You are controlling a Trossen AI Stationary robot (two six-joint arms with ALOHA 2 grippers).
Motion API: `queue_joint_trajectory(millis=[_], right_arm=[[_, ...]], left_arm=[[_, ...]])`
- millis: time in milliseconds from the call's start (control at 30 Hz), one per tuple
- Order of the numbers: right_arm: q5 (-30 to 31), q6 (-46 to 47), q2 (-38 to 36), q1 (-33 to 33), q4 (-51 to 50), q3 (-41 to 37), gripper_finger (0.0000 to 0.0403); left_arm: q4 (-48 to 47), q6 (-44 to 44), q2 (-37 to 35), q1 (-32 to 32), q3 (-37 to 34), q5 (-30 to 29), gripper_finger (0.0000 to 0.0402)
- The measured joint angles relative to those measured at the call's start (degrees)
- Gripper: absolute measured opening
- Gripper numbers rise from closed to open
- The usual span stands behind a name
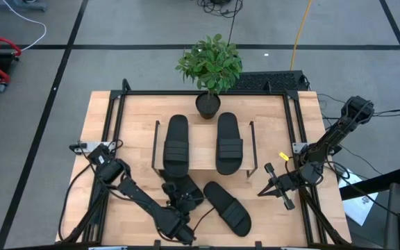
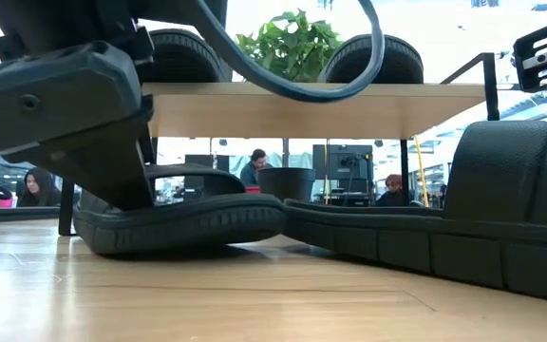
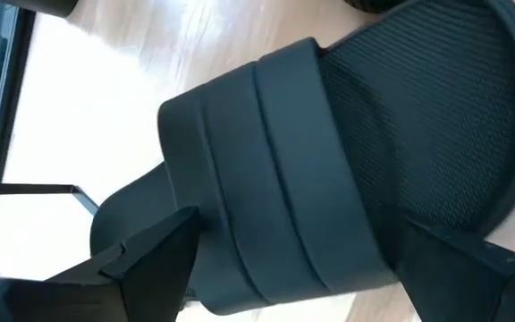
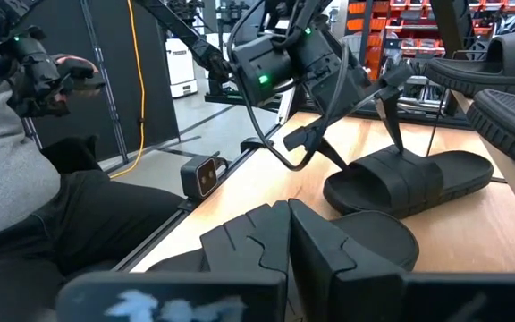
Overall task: Pick and place slides into the shelf
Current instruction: Put the left black slide under the shelf
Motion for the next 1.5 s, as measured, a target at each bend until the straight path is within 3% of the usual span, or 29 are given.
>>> queue_joint_trajectory(millis=[300,400,500,700,767,1000,1133,1500], right_arm=[[0.0,0.0,0.0,0.0,0.0,0.0,0.0000],[0.0,0.0,0.0,0.0,0.0,0.0,0.0000],[0.0,0.0,0.0,0.0,0.0,0.0,0.0000],[0.0,0.0,0.0,0.0,0.0,0.0,0.0000],[0.0,0.0,0.0,0.0,0.0,0.0,0.0000],[-0.1,0.7,0.0,0.0,0.0,0.0,0.0000],[-0.1,0.7,0.0,0.0,0.0,0.0,0.0000],[-0.1,0.7,0.0,0.0,0.0,0.0,0.0000]], left_arm=[[-0.9,-1.4,0.0,1.6,0.0,-3.1,0.0351],[-0.6,-1.4,0.0,2.0,0.0,-3.4,0.0329],[-0.4,-2.5,0.0,2.2,-0.5,-3.6,0.0267],[2.0,-1.5,-0.1,2.4,-0.7,-0.2,0.0066],[2.9,-0.1,-0.1,2.4,-0.7,0.9,0.0020],[2.9,4.0,-0.1,-1.4,0.4,0.1,0.0005],[3.0,10.5,-0.1,-4.8,1.9,-3.7,0.0003],[-5.8,14.3,0.0,-8.1,4.0,-11.7,0.0001]])
